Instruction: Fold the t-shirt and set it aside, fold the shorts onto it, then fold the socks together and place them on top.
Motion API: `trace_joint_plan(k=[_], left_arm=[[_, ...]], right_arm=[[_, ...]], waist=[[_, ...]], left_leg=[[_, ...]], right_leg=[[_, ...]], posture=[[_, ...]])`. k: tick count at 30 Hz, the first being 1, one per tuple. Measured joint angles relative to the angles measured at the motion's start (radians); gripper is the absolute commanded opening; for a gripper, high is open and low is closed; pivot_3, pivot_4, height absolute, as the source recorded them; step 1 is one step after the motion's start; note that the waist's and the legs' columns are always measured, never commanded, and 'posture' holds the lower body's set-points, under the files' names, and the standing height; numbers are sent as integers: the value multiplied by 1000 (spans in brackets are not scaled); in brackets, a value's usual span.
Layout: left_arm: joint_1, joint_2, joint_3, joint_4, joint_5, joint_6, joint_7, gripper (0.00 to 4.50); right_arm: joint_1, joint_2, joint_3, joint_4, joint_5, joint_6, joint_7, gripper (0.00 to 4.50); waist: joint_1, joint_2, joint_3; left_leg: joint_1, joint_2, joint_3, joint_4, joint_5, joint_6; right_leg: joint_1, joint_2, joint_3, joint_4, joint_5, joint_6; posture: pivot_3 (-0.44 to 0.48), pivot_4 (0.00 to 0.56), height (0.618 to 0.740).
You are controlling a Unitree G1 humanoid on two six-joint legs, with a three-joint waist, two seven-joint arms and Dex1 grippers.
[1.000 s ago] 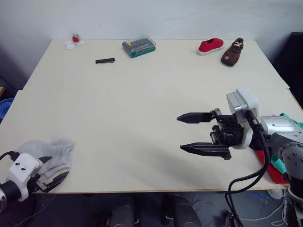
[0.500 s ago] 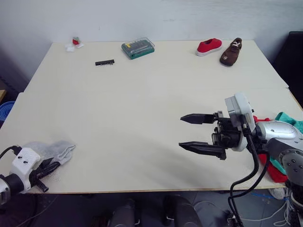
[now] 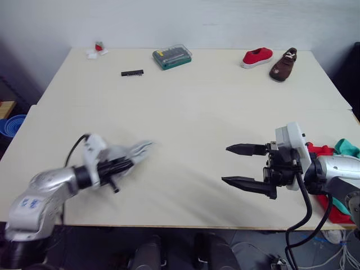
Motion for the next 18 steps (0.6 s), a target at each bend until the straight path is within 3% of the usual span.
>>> trace_joint_plan(k=[4,8,15,18], left_arm=[[-167,-44,-195,69,46,3,-39,18],[-330,-154,-351,184,118,36,-15,18],[-498,-332,-488,334,207,124,61,18],[-510,-369,-501,358,221,153,76,754]], right_arm=[[82,-3,-19,-6,-48,-20,-12,4500],[131,-3,-46,-5,-96,-46,-31,4500],[173,-2,-61,-4,-147,-69,-57,4500],[175,-1,-61,-5,-153,-74,-67,4500]], waist=[[-1,-1,0],[8,-2,1],[14,-4,1],[12,-4,2]], left_leg=[[0,0,1,1,2,-1],[-1,0,1,3,2,0],[-2,0,0,4,3,1],[-1,1,0,4,3,1]], right_leg=[[0,3,0,0,0,0],[0,3,1,1,1,1],[0,3,1,1,0,2],[0,3,1,1,0,2]], posture=[[0,150,740],[0,150,740],[0,150,740],[0,150,740]])
